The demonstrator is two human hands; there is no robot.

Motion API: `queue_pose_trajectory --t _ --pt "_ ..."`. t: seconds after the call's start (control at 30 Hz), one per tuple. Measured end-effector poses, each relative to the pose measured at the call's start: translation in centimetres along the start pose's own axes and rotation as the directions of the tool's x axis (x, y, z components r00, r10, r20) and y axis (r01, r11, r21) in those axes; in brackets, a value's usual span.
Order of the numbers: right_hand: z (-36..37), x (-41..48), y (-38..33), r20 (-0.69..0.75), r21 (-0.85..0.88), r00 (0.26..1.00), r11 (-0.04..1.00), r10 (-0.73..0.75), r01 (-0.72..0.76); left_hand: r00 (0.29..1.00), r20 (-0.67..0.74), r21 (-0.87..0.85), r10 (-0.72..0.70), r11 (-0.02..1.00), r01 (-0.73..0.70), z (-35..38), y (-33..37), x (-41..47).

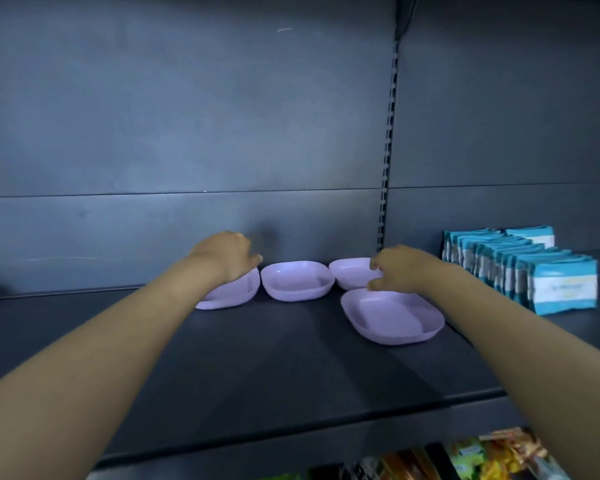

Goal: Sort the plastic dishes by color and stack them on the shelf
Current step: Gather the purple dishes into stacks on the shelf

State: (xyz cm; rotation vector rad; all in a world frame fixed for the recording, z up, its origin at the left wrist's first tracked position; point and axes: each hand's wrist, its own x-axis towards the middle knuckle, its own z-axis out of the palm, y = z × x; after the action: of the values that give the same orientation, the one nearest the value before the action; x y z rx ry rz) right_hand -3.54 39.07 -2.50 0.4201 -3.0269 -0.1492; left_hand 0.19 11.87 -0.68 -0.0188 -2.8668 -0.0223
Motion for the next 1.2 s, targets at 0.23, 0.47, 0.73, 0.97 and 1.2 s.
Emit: queue_pose_trajectory --t 0.23,0.47,0.73,0.97,1.2 --pt "2.5 -4.8 4.8 -0.020 0.128 1.000 0.992 0.007 -0.005 0.998 0.038 -0.214 0.049 0.976 -0.040 2.2 7.7 -3.4" --pt "4.5 -6.1 6.2 0.007 0.515 0.984 0.843 0.179 -0.157 0.992 0.125 -0.403 0.033 0.915 0.020 4.3 11.9 -4.6" --pt "4.9 -5.2 6.6 0.247 0.928 0.911 0.190 0.332 -0.321 0.995 0.078 -0.301 0.060 0.953 -0.034 3.4 12.3 0.8" --pt "4.5 -3.7 7.6 0.292 0.942 0.877 0.046 0.380 -0.334 0.993 0.116 -0.395 0.021 0.918 0.027 5.5 12.4 8.8" --pt "4.2 -1.9 8.0 0.279 0.948 0.883 0.038 0.376 -0.316 0.985 0.169 -0.334 0.017 0.942 0.041 9.7 12.3 13.3"
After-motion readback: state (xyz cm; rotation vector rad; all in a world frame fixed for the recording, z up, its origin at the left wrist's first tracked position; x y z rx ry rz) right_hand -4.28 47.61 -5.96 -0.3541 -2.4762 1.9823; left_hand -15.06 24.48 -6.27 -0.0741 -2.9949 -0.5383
